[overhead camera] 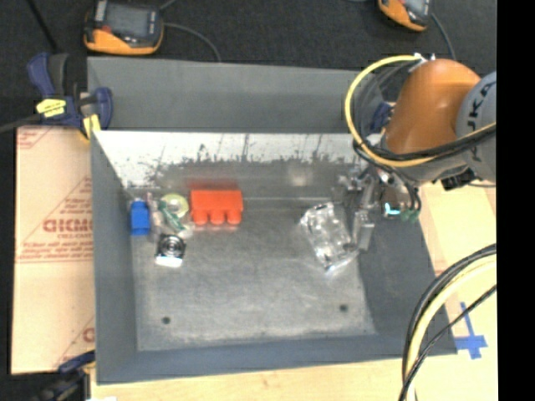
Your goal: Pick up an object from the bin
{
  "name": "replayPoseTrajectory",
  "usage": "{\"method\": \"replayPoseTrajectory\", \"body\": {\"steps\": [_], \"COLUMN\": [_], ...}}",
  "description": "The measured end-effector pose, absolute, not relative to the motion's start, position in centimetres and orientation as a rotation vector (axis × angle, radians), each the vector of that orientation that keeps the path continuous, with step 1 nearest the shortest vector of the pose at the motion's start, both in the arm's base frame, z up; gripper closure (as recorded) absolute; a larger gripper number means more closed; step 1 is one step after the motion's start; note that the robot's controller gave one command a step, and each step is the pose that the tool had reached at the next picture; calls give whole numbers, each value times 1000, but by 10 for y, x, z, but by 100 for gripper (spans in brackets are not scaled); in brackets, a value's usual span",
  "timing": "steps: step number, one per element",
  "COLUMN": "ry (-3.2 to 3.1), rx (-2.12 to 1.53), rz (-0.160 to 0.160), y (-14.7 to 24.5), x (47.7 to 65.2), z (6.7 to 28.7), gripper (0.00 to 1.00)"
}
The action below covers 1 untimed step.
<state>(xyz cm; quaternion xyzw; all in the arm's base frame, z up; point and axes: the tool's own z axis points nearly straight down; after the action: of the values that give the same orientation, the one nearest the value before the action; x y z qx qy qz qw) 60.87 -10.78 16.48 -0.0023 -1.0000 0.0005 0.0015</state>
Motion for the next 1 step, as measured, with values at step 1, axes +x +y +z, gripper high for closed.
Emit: {"method": "replayPoseTrajectory", "body": {"steps": [1], "ry": [-3065], "rx": [739], "rz": [3], "y": [-149], "x": [553], "z": [73], "gripper": [0]}}
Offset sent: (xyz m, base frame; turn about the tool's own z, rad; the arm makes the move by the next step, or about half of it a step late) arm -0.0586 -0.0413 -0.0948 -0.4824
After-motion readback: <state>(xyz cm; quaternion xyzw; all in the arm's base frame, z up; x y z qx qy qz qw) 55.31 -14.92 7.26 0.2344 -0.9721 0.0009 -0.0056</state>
